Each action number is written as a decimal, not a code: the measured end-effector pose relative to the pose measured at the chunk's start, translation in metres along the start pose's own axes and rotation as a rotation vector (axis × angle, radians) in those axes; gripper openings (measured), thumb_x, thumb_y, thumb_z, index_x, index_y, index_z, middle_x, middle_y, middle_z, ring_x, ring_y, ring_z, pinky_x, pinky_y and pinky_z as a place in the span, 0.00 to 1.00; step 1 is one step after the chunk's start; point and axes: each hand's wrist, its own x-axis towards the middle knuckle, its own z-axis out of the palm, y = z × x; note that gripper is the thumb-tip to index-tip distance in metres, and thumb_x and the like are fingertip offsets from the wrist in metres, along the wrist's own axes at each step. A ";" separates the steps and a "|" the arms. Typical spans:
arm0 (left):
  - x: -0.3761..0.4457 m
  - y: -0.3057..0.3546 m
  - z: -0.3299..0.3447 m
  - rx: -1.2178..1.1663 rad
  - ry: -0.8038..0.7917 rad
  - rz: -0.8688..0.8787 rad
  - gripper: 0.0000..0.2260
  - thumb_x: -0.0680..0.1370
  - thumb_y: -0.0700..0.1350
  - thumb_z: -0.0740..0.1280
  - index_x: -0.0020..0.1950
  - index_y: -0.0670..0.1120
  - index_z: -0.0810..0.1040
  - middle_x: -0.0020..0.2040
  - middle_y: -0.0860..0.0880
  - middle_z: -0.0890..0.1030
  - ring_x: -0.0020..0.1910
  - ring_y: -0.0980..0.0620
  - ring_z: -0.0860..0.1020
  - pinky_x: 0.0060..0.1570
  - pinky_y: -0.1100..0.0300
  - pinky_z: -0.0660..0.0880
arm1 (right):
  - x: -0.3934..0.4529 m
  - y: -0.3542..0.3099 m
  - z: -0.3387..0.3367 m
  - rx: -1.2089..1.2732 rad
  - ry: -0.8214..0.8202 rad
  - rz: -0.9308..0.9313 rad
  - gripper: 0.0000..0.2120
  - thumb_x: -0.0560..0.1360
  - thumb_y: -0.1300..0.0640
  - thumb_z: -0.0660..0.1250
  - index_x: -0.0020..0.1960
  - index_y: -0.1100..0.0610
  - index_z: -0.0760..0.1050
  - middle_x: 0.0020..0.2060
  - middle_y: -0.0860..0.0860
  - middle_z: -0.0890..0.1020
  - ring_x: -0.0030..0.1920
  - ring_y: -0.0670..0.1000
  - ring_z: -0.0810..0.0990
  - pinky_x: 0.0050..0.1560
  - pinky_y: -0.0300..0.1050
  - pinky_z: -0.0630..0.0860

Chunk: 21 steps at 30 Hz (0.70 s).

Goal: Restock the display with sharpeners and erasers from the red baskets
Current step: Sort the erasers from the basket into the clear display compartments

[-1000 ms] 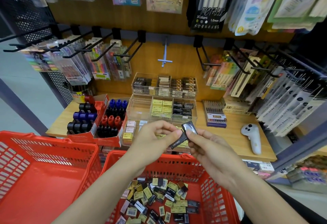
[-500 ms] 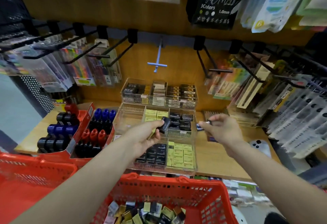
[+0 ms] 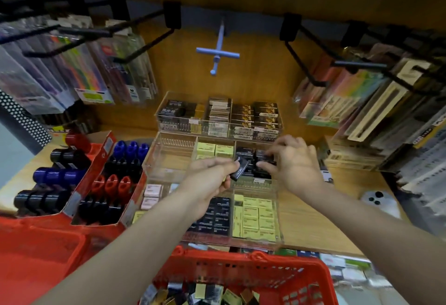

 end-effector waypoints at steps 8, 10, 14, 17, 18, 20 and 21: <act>-0.011 0.009 0.003 0.034 -0.037 0.042 0.04 0.74 0.39 0.74 0.48 0.45 0.84 0.43 0.45 0.82 0.32 0.57 0.76 0.42 0.62 0.79 | 0.005 -0.001 -0.007 -0.005 -0.095 -0.057 0.17 0.74 0.45 0.71 0.62 0.45 0.79 0.60 0.46 0.75 0.63 0.52 0.70 0.60 0.49 0.65; -0.013 0.009 0.003 0.051 -0.042 0.049 0.04 0.74 0.39 0.74 0.48 0.45 0.84 0.43 0.46 0.82 0.32 0.57 0.76 0.42 0.62 0.79 | 0.006 -0.005 -0.005 -0.043 -0.096 -0.067 0.16 0.76 0.45 0.68 0.63 0.45 0.78 0.62 0.46 0.77 0.63 0.52 0.69 0.57 0.49 0.64; -0.014 0.006 0.000 0.070 -0.033 0.058 0.06 0.74 0.39 0.74 0.50 0.44 0.84 0.44 0.46 0.83 0.31 0.57 0.76 0.41 0.63 0.79 | 0.000 0.001 -0.003 -0.052 -0.055 -0.111 0.15 0.76 0.44 0.68 0.62 0.43 0.78 0.60 0.44 0.79 0.61 0.51 0.69 0.53 0.49 0.60; -0.014 0.003 -0.001 0.071 -0.030 0.061 0.07 0.74 0.39 0.74 0.51 0.43 0.84 0.45 0.45 0.84 0.32 0.57 0.76 0.40 0.63 0.79 | 0.000 0.003 -0.003 -0.058 -0.015 -0.060 0.17 0.72 0.43 0.72 0.60 0.43 0.78 0.59 0.44 0.80 0.60 0.51 0.71 0.51 0.49 0.59; -0.014 0.003 -0.002 0.071 -0.031 0.063 0.07 0.74 0.39 0.75 0.52 0.43 0.84 0.45 0.45 0.84 0.32 0.58 0.76 0.40 0.64 0.79 | 0.001 0.003 -0.003 -0.054 0.009 -0.027 0.18 0.71 0.42 0.73 0.59 0.43 0.78 0.57 0.44 0.80 0.59 0.51 0.71 0.50 0.49 0.59; -0.014 0.002 -0.003 0.081 -0.032 0.071 0.07 0.74 0.40 0.75 0.51 0.44 0.84 0.43 0.46 0.83 0.31 0.58 0.76 0.41 0.63 0.79 | 0.003 0.001 -0.001 -0.053 0.025 0.001 0.20 0.70 0.41 0.74 0.59 0.44 0.76 0.54 0.44 0.81 0.57 0.51 0.73 0.49 0.50 0.59; -0.014 0.003 -0.004 0.091 -0.032 0.075 0.07 0.74 0.40 0.75 0.51 0.45 0.84 0.41 0.47 0.82 0.31 0.58 0.76 0.42 0.62 0.79 | 0.004 0.000 0.000 -0.061 0.015 -0.006 0.19 0.70 0.41 0.73 0.59 0.44 0.76 0.54 0.44 0.81 0.57 0.51 0.73 0.49 0.49 0.59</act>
